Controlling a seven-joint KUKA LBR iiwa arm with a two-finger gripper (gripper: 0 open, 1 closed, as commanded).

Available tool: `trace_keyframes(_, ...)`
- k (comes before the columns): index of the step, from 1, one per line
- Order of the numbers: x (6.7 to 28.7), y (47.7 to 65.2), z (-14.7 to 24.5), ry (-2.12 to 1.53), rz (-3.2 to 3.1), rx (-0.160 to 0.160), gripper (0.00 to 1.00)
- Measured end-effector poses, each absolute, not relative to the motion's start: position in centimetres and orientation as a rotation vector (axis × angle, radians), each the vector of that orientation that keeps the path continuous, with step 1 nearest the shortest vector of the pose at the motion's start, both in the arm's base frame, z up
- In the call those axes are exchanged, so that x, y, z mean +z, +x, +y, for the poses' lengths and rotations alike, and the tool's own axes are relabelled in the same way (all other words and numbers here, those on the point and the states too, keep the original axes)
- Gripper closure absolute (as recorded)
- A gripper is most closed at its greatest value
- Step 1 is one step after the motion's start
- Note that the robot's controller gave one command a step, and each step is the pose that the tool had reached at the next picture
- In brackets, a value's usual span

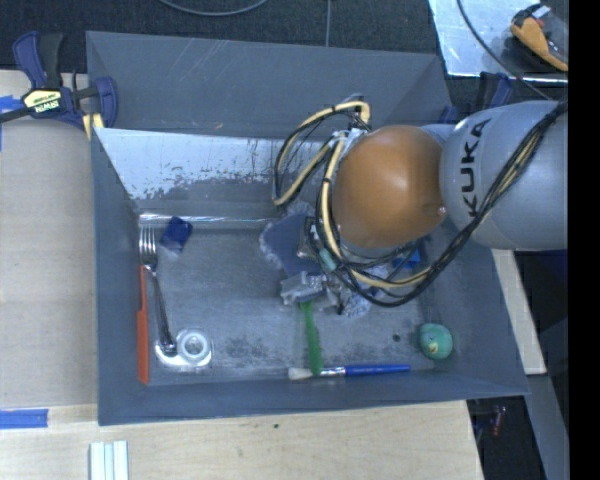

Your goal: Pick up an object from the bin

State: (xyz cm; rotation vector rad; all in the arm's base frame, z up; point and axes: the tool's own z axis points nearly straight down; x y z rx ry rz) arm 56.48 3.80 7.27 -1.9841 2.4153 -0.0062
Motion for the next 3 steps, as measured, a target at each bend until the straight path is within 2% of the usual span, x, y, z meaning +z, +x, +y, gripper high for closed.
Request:
trace_keyframes(1,9.9,56.1,3.8,-1.989,2.425,0.005,1.0)
trace_keyframes(2,13.4,56.3,3.8,-1.984,2.421,-0.004,1.0)
trace_keyframes(3,15.3,56.4,3.8,-1.981,2.419,-0.007,1.0)
